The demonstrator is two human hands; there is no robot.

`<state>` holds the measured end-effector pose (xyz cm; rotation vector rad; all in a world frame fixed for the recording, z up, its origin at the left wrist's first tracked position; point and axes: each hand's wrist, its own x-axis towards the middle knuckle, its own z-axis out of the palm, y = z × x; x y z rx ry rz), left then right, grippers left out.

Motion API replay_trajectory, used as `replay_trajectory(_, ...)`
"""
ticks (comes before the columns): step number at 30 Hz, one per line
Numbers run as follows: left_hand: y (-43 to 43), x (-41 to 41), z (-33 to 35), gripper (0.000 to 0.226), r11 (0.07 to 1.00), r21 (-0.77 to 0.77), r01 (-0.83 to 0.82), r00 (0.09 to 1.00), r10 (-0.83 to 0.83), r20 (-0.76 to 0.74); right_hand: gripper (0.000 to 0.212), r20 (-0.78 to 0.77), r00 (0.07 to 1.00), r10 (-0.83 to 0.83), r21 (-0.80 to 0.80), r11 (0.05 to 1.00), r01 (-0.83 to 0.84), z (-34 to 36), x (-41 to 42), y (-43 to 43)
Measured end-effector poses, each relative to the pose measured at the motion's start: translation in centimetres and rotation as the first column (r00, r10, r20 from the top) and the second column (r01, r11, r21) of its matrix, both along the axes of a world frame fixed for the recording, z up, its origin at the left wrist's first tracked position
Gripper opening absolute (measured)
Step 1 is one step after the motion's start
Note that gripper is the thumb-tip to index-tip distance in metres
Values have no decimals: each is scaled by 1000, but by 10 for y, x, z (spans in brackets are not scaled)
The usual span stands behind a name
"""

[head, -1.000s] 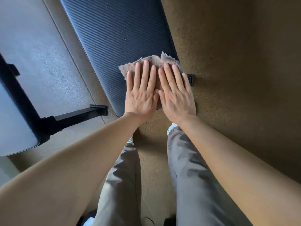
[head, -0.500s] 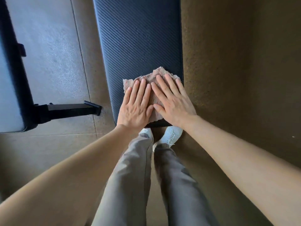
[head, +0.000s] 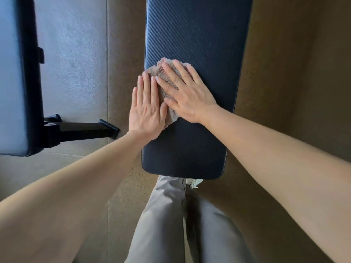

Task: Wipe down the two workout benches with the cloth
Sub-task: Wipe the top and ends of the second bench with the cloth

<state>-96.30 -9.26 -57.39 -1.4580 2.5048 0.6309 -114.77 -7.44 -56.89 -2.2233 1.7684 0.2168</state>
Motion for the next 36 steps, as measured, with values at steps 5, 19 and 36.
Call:
replay_trajectory(5, -31, -19, -1, 71, 999, -9, -34, 999, 34, 14, 63, -12, 999, 37, 3, 999, -37, 2, -18, -36)
replay_trajectory(19, 98, -69, 18, 69, 957, 72, 282, 957, -286, 52, 69, -39, 935, -351, 211, 912, 351, 26, -38, 151)
replay_trajectory(36, -24, -67, 16, 72, 996, 73, -41, 999, 40, 20, 71, -117, 993, 30, 166, 986, -10, 25, -67, -25)
